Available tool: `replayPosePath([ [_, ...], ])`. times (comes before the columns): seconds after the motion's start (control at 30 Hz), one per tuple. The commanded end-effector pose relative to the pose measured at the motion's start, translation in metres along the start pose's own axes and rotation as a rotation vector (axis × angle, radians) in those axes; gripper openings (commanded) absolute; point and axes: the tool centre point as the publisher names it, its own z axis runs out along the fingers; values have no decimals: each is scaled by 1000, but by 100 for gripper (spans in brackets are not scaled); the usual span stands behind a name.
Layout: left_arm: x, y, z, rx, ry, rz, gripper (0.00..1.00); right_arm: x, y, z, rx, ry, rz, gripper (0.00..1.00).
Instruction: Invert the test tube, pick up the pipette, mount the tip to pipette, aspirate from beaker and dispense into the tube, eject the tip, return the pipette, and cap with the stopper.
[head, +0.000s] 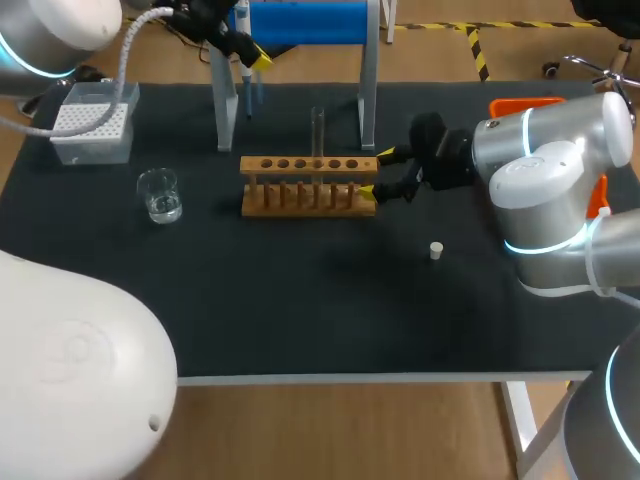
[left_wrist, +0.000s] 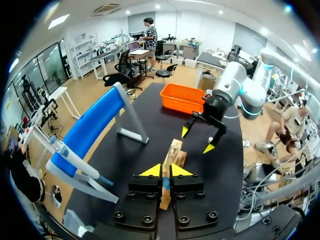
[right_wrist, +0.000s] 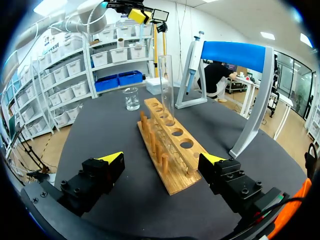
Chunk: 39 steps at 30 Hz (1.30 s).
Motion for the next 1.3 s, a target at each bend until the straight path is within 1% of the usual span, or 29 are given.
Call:
replayPosePath([
  [0.03,13,-2,-1,2,-17,-5,0,0,0,0,0,0,0,100],
  [0.2,27,-7,0,12,-19,-2,0,0,0,0,0,0,0,100],
  [0.43,35,-10,0,16,-12,11,0,0,0,0,0,0,0,100],
  [0.53,35,-10,-3,11,-10,19,0,0,0,0,0,0,0,100],
  [1.27,35,-10,-3,11,-10,19,0,0,0,0,0,0,0,100],
  [1.3,35,-10,-3,11,-10,19,0,1,5,-5,-17,8,-5,100],
])
